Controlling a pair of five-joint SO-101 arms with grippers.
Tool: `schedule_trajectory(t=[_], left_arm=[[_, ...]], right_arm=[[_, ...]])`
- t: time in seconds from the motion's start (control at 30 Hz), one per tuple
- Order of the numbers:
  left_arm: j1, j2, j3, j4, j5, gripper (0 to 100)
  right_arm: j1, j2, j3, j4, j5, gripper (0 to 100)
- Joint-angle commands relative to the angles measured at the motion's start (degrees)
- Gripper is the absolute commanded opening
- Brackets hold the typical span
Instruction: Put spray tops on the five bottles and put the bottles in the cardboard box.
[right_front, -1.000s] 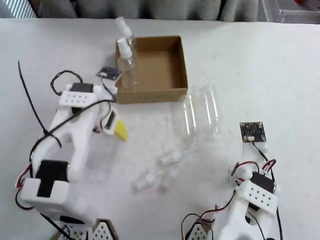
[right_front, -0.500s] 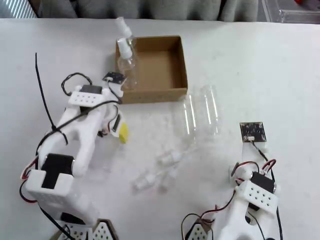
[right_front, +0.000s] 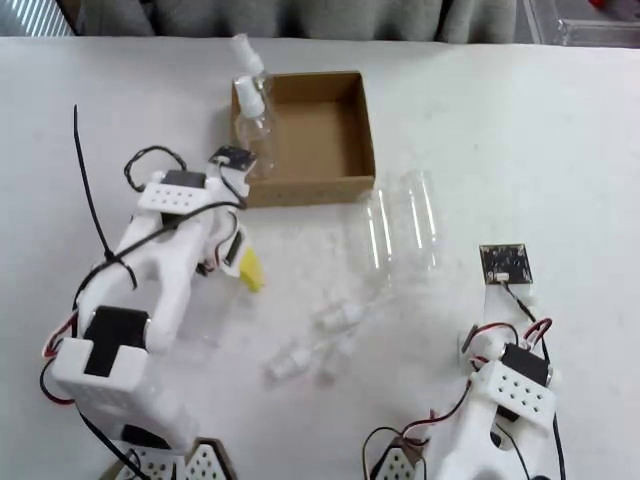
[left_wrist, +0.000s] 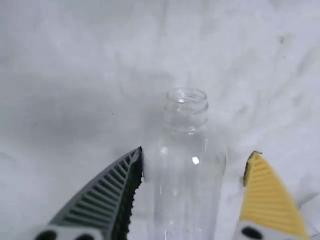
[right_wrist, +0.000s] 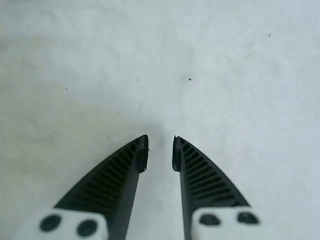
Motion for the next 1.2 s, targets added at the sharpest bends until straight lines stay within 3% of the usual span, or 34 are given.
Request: schedule_trajectory(t=[0.0, 0.3, 0.57, 0.93, 1.17], left_arm=[[-0.57, -0.22, -2.90, 0.35, -0.62, 32], [-0.31, -0.13, -0.70, -3.60, -0.62, 31], [-0.84, -0.13, -0.62, -3.87, -0.26, 7], [-0.57, -0.66, -0.79, -1.05, -0.62, 9], [-3.21, -0.66, -7.56, 7.47, -2.55, 29]], right_arm=[[-0.75, -0.22, -0.44, 0.22, -0.18, 6.6], [-0.66, -0.31, -0.44, 0.31, -0.18, 6.6], [-0.66, -0.22, -0.44, 0.31, -0.18, 6.6], [-0.66, -0.13, -0.44, 0.31, -0.18, 6.6], [-0.66, -0.13, -0.44, 0.22, -0.18, 6.6]])
